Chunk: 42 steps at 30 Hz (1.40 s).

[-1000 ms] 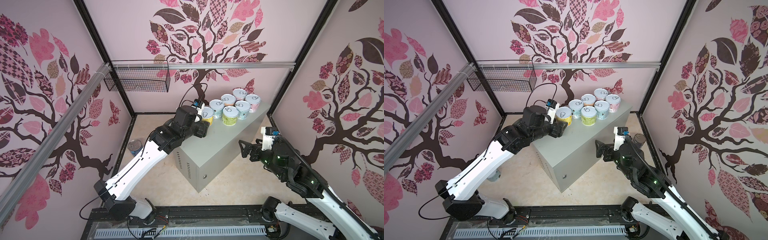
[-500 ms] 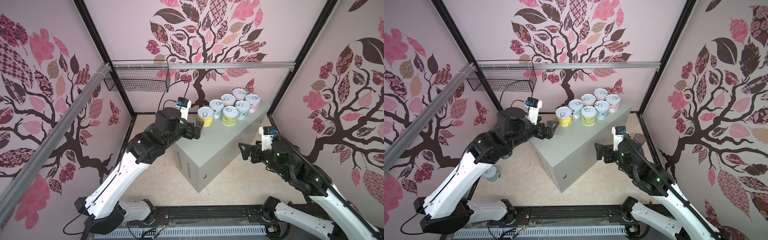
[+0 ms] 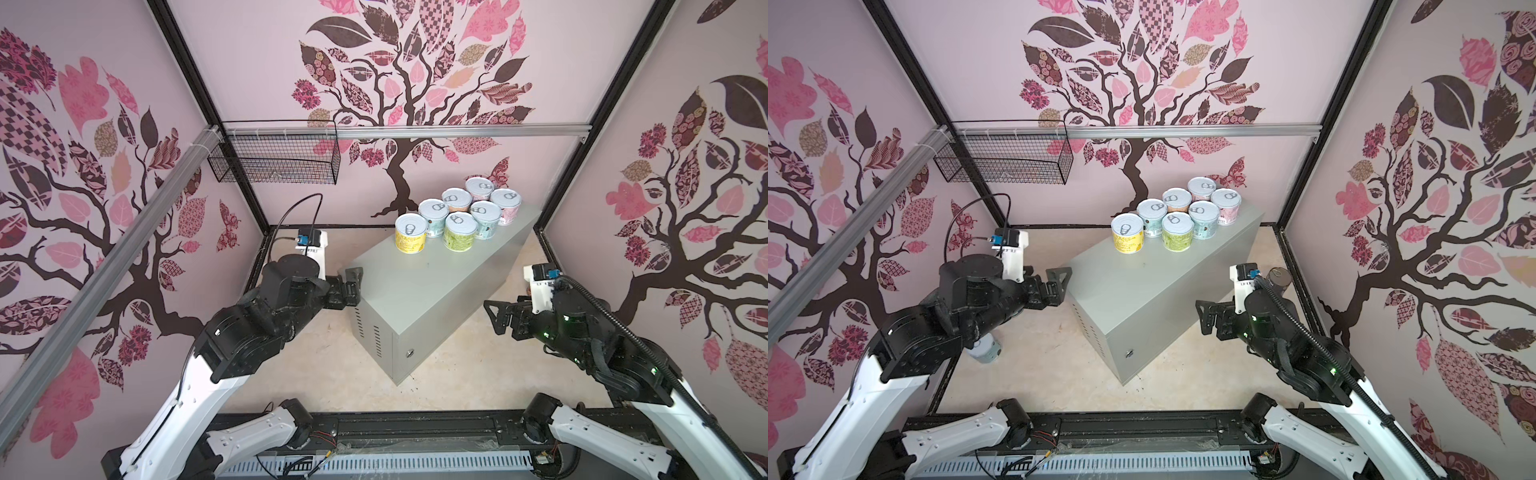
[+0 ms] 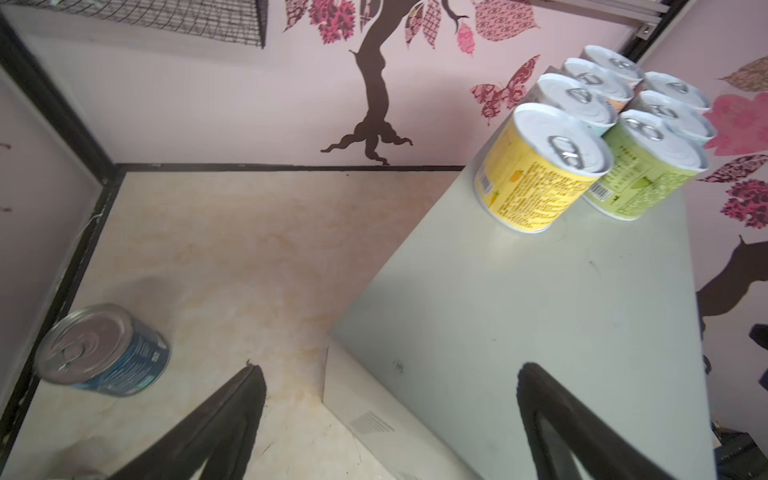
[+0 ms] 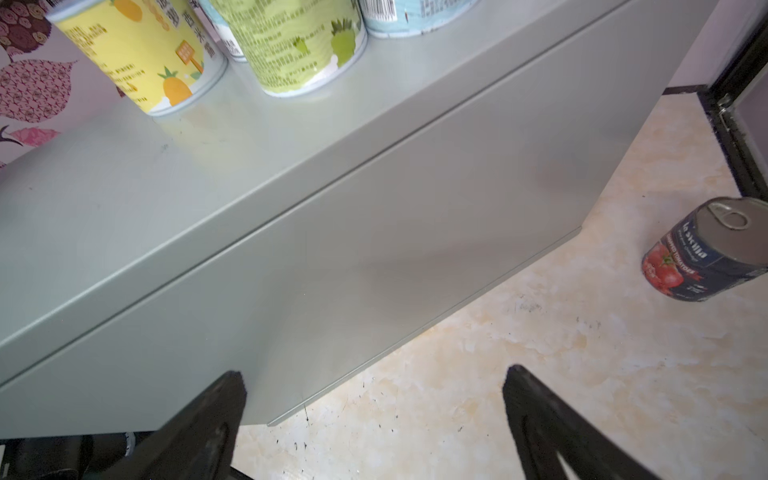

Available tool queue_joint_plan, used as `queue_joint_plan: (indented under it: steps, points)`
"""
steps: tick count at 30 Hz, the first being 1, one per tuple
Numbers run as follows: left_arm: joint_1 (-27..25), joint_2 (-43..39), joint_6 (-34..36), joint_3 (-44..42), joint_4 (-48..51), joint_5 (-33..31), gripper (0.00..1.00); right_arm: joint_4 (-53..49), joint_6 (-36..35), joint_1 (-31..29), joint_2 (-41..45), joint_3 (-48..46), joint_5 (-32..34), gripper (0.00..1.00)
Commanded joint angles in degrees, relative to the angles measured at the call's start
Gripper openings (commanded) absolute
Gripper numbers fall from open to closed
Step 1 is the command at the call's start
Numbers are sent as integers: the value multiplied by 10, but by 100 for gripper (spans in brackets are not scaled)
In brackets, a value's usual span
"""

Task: Place and organize the canned foods onto the counter
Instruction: 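Open the left gripper and lower it beside the box while the right gripper descends, then push the box top edge with the right gripper, shifting the box farther away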

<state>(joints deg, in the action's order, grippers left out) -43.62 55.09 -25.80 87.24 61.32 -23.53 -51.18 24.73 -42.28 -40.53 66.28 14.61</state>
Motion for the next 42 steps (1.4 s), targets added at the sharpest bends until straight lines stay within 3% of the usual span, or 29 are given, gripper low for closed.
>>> queue_joint_plan:
  steps: [1, 5, 9, 15, 22, 29, 33, 39, 42]
  points:
    - [4, -45, -64, -54, 66, -36, 98, -22, 26, 2, 15, -28, -18, 100]
    - [5, -120, -102, -124, 88, -42, 98, -7, 51, 1, 40, -82, -33, 100]
    - [5, -171, -156, -172, 143, -95, 98, 19, 76, 1, 64, -136, -60, 100]
    - [16, -184, -220, -219, 189, -153, 98, 62, 114, 1, 91, -224, -67, 100]
    - [54, -180, -178, -246, 91, -100, 98, 114, 175, 2, 107, -261, -23, 100]
    - [56, -158, -165, -261, 15, -66, 98, 152, 185, 19, 64, -260, 0, 100]
    - [57, -145, -154, -256, -6, -54, 98, 168, 170, 100, 55, -260, -33, 100]
    - [58, -136, -137, -247, -20, -46, 98, 218, 123, 348, 10, -280, -253, 100]
    - [59, -137, -131, -243, -26, -44, 98, 232, 108, 391, -25, -267, -276, 100]
